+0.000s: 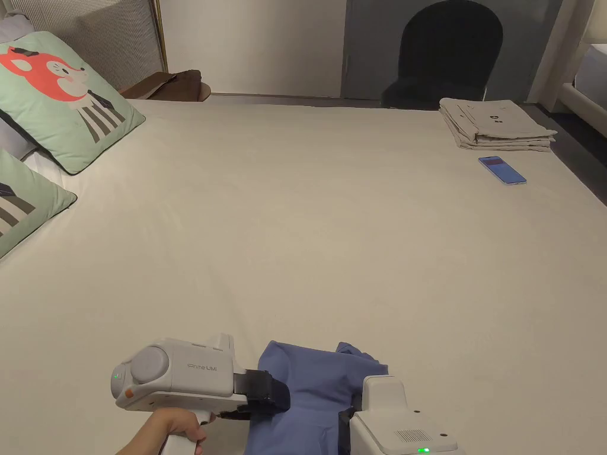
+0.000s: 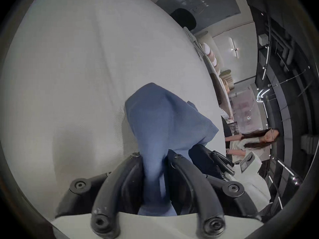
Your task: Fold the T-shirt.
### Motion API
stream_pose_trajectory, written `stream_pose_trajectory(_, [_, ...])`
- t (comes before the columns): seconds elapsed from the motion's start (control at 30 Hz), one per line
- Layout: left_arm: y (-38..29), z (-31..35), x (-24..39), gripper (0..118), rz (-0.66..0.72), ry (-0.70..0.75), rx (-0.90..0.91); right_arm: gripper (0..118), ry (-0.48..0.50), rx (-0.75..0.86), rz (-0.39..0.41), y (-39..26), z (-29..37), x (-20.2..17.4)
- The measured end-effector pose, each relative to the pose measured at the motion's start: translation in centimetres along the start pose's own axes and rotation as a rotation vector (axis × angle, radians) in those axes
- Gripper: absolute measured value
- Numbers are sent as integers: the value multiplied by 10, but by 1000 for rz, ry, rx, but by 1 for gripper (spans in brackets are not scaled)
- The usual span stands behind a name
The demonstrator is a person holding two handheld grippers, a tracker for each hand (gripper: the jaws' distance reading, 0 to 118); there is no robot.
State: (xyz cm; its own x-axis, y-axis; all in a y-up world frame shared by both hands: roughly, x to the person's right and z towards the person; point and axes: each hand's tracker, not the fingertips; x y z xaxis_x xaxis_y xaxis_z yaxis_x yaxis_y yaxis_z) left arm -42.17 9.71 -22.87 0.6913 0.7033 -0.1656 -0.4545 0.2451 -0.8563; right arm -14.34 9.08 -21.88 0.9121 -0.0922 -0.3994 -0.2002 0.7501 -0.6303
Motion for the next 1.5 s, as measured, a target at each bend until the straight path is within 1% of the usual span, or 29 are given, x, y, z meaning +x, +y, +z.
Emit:
stream_pose_trajectory(0.13, [6,14,-3,14,-8,-9,11,0,6,66,-9,13,15,-3])
stream_pose_trajectory(0.27, [16,33,-7,14,-23,7,20,0,3,178,14,42,38,-11])
stream_pose_trajectory(0.4, [28,53,-14,14,-45,29,28,0,-22,289,44,71,63,-18])
stream_pose_trajectory(0.47, [35,68,-17,14,-96,103,57,0,-28,324,59,85,72,-21])
stream_pose_trajectory(0.6, [57,113,-41,14,-82,156,101,0,-36,393,90,107,83,-28])
stream_pose_trajectory(0.7, [76,151,-70,14,-85,256,141,0,-22,418,102,119,80,-38])
stream_pose_trajectory(0.83, [93,199,-106,14,-56,367,171,0,-12,437,119,131,67,-58])
stream_pose_trajectory(1.03, [114,266,-162,14,-26,513,200,0,-8,452,116,143,45,-86])
stream_pose_trajectory(1.07, [116,276,-172,14,-1,540,218,0,-7,452,117,144,40,-90])
stream_pose_trajectory(1.1, [117,284,-181,14,27,550,221,0,-1,451,120,146,36,-94])
stream_pose_trajectory(1.2, [120,298,-205,14,47,558,224,0,9,443,127,148,22,-105])
stream_pose_trajectory(1.33, [128,298,-222,15,50,565,211,0,19,428,129,148,12,-113])
stream_pose_trajectory(1.37, [129,294,-223,18,41,565,207,0,21,425,131,147,10,-114])
stream_pose_trajectory(1.4, [129,291,-223,28,37,564,200,0,19,423,138,147,10,-114])
stream_pose_trajectory(1.43, [130,289,-222,43,28,576,196,0,15,420,144,146,10,-113])
stream_pose_trajectory(1.47, [130,287,-221,43,18,603,199,0,14,419,148,146,10,-112])
stream_pose_trajectory(1.5, [131,285,-219,49,5,627,195,0,11,418,149,145,12,-110])
